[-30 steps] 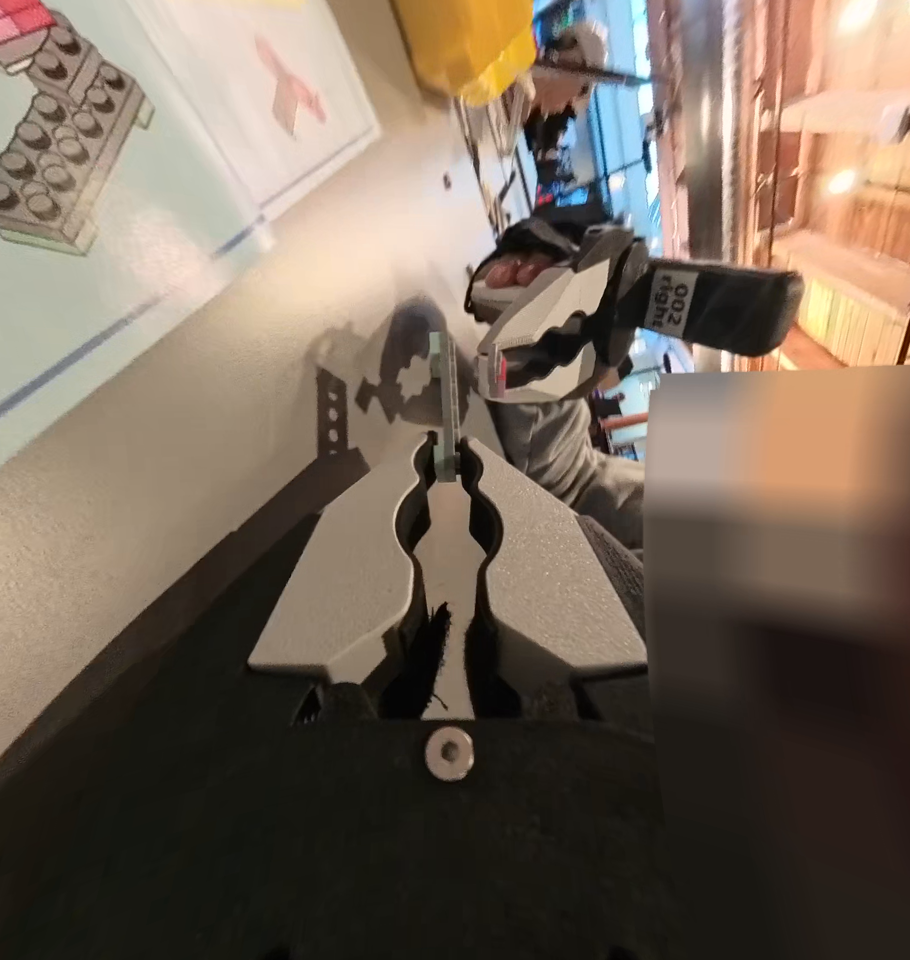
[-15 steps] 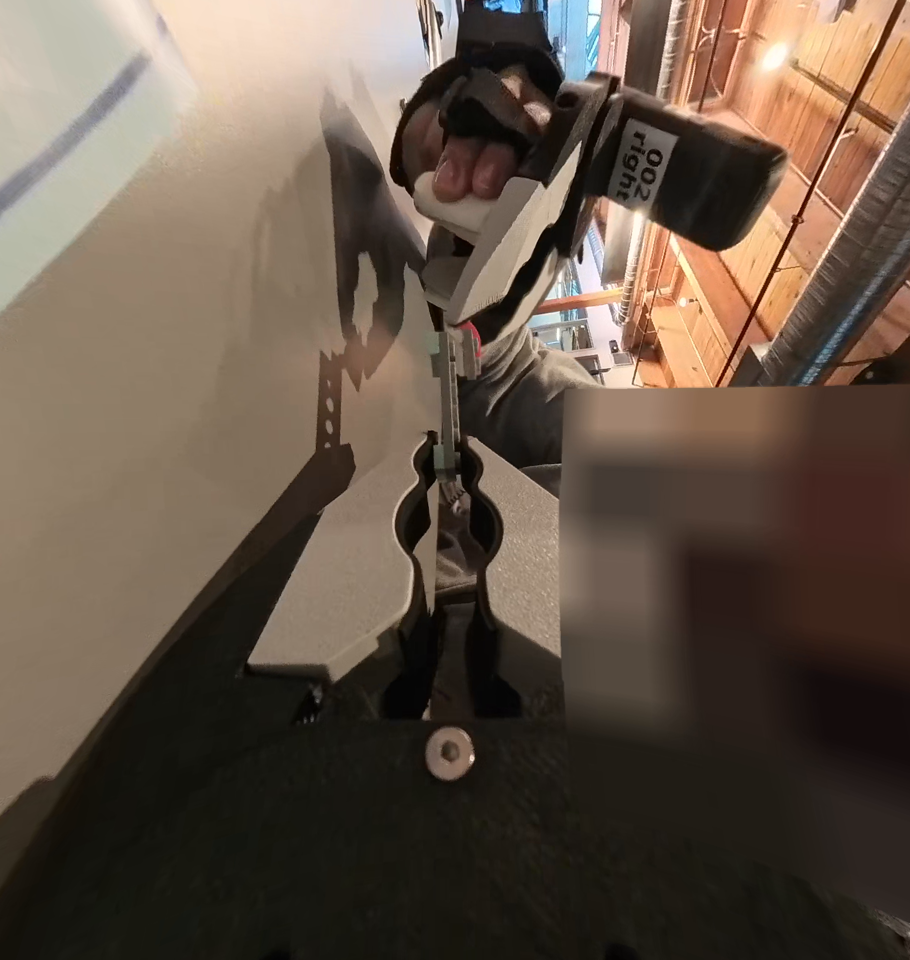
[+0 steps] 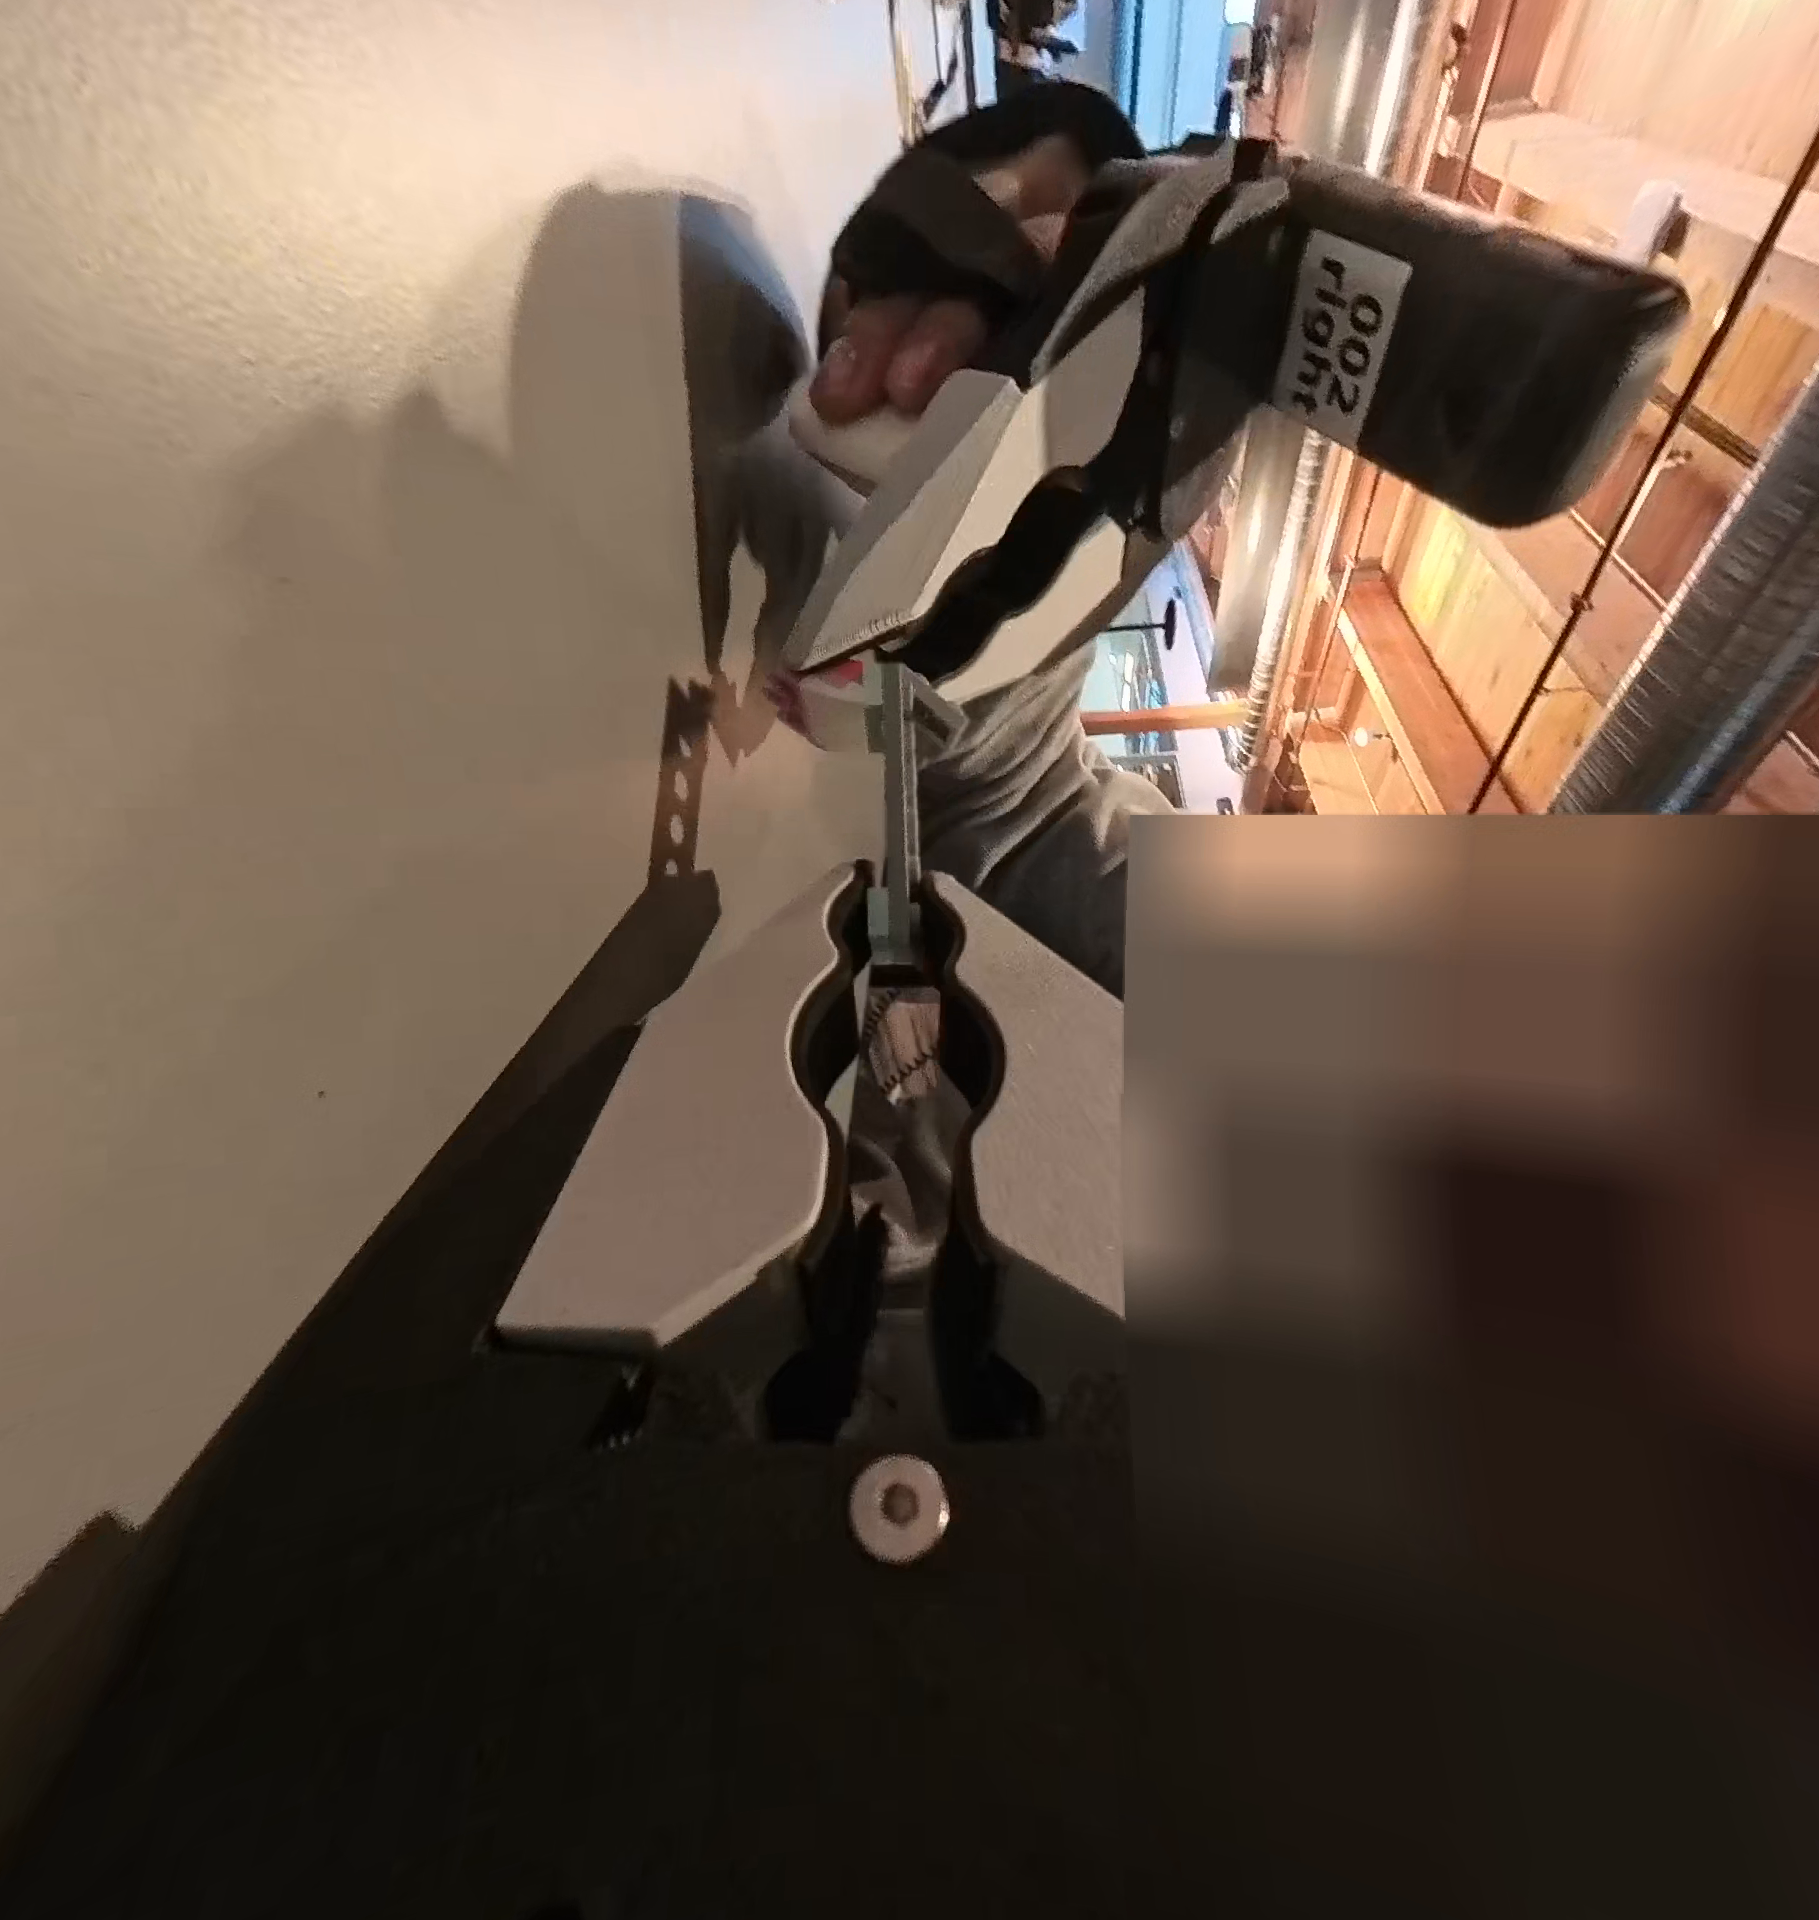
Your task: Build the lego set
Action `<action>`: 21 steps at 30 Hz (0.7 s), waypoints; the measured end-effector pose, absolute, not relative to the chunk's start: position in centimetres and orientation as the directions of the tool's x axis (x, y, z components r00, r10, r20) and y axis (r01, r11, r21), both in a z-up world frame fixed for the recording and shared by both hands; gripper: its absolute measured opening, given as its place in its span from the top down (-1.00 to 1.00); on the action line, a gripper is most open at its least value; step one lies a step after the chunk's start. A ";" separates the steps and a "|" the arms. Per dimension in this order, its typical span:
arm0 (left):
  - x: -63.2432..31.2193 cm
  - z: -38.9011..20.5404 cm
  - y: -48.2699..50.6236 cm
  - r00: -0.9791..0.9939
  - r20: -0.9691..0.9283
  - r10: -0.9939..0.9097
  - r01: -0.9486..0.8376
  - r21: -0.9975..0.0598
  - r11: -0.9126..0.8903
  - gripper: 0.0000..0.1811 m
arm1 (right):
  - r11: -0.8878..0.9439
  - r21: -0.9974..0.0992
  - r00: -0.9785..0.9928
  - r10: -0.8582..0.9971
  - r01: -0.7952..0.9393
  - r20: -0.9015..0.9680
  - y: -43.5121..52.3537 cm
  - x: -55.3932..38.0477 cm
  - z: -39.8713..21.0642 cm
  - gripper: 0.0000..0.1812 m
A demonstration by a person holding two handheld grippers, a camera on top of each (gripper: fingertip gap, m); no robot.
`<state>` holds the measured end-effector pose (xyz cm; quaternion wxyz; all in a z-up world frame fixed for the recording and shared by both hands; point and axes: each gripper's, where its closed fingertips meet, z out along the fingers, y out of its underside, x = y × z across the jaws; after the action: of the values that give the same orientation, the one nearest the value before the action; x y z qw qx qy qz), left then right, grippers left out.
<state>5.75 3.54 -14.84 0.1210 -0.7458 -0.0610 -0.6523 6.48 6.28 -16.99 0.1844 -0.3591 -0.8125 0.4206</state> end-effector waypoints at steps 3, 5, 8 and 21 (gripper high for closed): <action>5.7 -15.4 4.0 0.195 0.979 -0.052 0.287 -0.108 -0.952 0.93 | 0.439 -0.779 -0.653 0.755 0.447 0.051 6.8 6.6 -17.3 0.84; 5.7 -15.6 4.2 0.214 0.976 -0.042 0.306 -0.108 -0.946 0.93 | 0.468 -0.747 -0.640 0.765 0.472 0.075 7.1 6.7 -17.5 0.84; 5.6 -16.2 4.2 0.266 0.964 -0.020 0.309 -0.105 -0.945 0.93 | 0.508 -0.690 -0.637 0.766 0.515 0.088 7.0 6.8 -17.7 0.84; 6.3 -16.7 3.4 0.297 0.953 0.058 0.430 -0.079 -0.899 0.93 | 0.607 -0.523 -0.664 0.741 0.598 0.100 6.8 6.7 -18.5 0.84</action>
<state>6.30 3.42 -16.68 0.1626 -0.7886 -0.1548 -0.5724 6.68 6.77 -18.46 0.1555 -0.3791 -0.8828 0.2296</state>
